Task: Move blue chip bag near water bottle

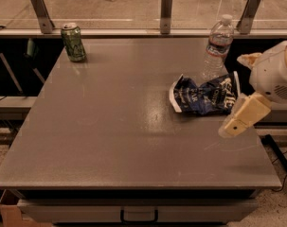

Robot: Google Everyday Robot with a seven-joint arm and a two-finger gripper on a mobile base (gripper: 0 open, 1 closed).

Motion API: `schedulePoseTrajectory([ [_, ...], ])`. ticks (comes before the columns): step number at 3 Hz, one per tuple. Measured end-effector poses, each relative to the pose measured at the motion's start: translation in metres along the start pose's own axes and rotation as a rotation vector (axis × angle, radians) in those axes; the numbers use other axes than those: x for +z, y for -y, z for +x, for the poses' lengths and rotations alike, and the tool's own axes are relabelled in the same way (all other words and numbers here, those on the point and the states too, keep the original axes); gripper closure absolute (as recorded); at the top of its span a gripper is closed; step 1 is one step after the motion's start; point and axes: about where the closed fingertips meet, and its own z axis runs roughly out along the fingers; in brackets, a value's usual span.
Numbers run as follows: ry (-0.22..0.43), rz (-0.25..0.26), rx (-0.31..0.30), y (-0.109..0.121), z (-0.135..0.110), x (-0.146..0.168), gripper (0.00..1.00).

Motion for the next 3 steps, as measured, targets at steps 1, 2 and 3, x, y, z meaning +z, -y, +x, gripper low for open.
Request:
schedulePoseTrajectory([
  [1,0.058,0.119,0.005,0.012,0.026,-0.074,0.0],
  [2,0.077,0.274,-0.03,0.029,0.044,-0.166,0.0],
  [3,0.083,0.31,-0.051,0.036,0.04,-0.184,0.0],
])
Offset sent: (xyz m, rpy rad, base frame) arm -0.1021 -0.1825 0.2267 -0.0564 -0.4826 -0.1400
